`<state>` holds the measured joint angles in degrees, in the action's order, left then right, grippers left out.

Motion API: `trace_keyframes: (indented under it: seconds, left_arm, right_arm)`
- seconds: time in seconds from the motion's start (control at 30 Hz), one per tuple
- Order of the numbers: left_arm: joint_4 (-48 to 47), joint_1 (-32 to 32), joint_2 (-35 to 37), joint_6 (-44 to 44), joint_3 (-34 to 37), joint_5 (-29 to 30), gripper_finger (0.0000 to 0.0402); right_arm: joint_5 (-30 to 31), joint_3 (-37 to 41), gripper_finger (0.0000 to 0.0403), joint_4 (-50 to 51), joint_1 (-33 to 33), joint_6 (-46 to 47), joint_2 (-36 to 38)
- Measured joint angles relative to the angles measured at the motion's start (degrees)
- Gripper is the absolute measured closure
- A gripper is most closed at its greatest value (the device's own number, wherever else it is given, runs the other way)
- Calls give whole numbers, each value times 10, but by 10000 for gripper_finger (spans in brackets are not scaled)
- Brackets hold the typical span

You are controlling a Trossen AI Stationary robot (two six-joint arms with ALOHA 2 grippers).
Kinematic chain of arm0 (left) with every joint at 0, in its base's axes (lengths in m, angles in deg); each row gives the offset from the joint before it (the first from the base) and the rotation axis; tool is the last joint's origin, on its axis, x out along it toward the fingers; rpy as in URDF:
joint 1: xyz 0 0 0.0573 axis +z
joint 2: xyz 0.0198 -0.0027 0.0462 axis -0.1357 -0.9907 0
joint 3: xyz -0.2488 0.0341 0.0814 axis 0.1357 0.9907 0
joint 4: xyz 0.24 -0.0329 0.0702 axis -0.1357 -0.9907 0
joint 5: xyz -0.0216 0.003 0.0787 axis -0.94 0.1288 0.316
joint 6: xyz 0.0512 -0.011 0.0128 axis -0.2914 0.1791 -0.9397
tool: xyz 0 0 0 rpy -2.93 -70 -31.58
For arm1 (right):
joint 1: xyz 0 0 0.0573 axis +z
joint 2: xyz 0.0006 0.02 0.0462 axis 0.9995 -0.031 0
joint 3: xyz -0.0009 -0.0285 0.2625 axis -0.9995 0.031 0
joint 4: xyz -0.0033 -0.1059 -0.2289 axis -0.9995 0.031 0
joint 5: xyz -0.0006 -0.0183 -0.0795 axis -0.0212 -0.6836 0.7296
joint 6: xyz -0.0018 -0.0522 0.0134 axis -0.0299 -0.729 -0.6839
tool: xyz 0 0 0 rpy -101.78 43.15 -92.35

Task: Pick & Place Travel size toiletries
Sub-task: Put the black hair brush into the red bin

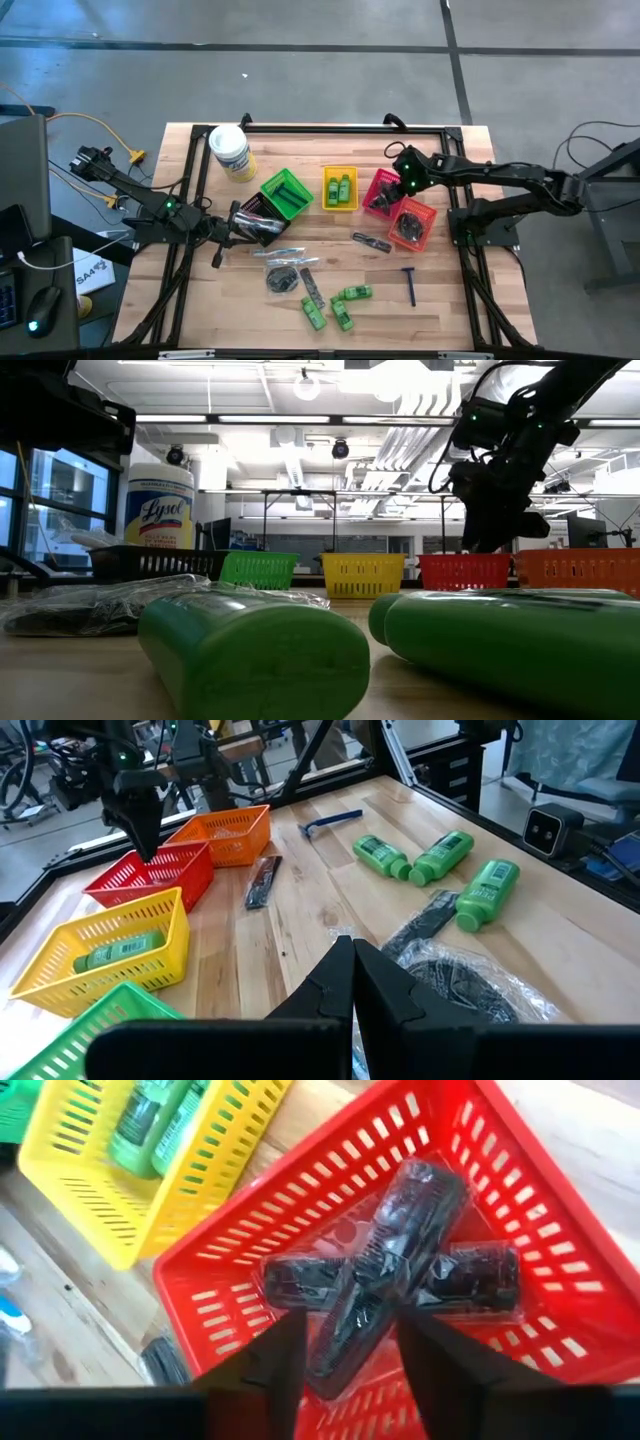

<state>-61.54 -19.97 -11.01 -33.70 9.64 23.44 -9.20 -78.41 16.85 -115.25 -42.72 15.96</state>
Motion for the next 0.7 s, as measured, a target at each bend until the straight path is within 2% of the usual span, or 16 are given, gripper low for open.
trace_keyframes:
  seconds: [0.1, 0.2, 0.33, 0.43, 0.57, 0.7]
  left_arm:
    - [0, 0, 0, -5, 0, 0, 402]
    - [7, 0, 0, -23, 0, 1, 402]
    - [23, 0, 0, -49, 0, 3, 402]
    - [25, 0, 0, -50, 0, 25, 402]
    - [22, 0, 0, -52, -16, 66, 402]
    - [21, 0, 0, -70, -38, 76, 402]
  right_arm:
    - [-9, 0, 224, -7, -2, -32, 14]
    - [-1, -1, 210, -26, -5, -94, 49]
    - [43, -1, 218, -59, -3, -188, 120]
    - [49, -1, 235, -100, 6, -278, 178]
    - [-29, -1, 268, -144, 25, -386, 243]
    - [-120, -1, 314, -189, 45, -398, 276]
